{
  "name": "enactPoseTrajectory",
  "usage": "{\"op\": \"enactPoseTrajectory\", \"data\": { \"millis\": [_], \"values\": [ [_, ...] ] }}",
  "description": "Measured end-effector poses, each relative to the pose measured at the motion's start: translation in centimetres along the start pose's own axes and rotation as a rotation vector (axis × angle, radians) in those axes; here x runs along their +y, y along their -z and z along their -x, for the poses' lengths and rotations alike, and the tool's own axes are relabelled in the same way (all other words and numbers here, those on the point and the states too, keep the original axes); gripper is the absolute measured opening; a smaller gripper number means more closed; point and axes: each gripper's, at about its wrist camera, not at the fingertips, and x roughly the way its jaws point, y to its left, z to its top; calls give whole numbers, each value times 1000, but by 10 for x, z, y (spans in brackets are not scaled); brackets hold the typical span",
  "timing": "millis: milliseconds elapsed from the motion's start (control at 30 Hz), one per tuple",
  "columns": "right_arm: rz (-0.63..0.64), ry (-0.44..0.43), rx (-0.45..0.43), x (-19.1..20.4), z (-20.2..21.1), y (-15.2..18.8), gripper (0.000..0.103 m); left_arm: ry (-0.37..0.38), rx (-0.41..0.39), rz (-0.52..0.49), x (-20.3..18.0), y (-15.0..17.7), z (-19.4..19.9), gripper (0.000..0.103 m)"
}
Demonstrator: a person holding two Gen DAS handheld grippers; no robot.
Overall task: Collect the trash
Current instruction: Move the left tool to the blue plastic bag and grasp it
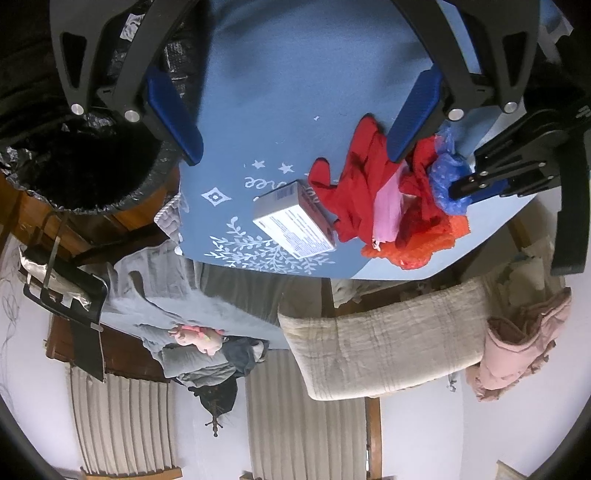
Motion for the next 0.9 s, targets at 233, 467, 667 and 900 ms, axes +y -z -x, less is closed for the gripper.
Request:
{"op": "enactPoseTrajectory", "data": {
  "millis": [233, 467, 667, 900],
  "values": [
    [7, -15, -10, 8, 3, -3, 98, 6, -21, 18, 9, 4, 18, 9],
    [17, -27, -4, 16, 2, 0, 98, -3, 18, 18, 25, 12, 23, 16],
    [20, -25, 6, 17, 0, 2, 98, 6, 14, 21, 23, 12, 21, 58],
    [10, -16, 13, 12, -2, 3, 98, -15, 80, 24, 18, 11, -7, 72]
  ]
}}
